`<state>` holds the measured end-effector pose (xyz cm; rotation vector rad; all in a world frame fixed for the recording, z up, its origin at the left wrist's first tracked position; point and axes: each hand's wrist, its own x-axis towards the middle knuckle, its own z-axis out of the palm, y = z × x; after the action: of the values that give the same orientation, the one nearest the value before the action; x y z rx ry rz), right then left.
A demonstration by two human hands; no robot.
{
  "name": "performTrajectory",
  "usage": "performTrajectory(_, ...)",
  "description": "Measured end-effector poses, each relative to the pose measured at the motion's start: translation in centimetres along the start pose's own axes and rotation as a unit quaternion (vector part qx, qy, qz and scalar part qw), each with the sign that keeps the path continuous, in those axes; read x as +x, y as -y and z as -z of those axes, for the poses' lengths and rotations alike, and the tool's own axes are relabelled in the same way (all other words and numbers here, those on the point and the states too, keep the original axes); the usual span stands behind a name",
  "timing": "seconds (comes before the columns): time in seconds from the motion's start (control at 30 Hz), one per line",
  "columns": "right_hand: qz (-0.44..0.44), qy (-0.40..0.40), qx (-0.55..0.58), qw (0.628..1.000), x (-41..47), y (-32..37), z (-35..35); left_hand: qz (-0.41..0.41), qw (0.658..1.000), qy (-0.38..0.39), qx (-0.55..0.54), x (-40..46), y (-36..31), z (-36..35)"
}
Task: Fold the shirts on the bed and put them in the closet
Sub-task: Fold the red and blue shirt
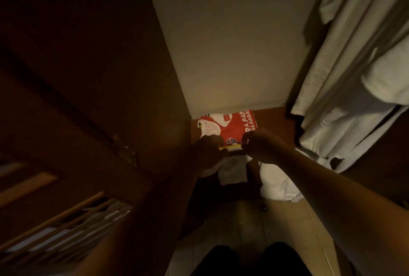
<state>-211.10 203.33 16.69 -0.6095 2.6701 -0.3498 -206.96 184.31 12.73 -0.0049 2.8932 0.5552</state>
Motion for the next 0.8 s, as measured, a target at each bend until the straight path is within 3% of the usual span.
performTrajectory(0.17,0.038,-0.010,0.018,0.999,-3.7,2.9,1.2,0.034,0.996,-0.046,-0.071,-6.0,-1.8,3.4)
performTrajectory(0.33,0.086,-0.015,0.012,0.996,-6.7,5.1,0.5,0.091,0.991,-0.041,-0.090,-11.0,-0.7,3.5)
performTrajectory(0.8,0.218,0.106,-0.076,0.967,-11.9,17.2,-6.1,0.204,0.964,-0.022,-0.167,-27.9,6.6,0.7)
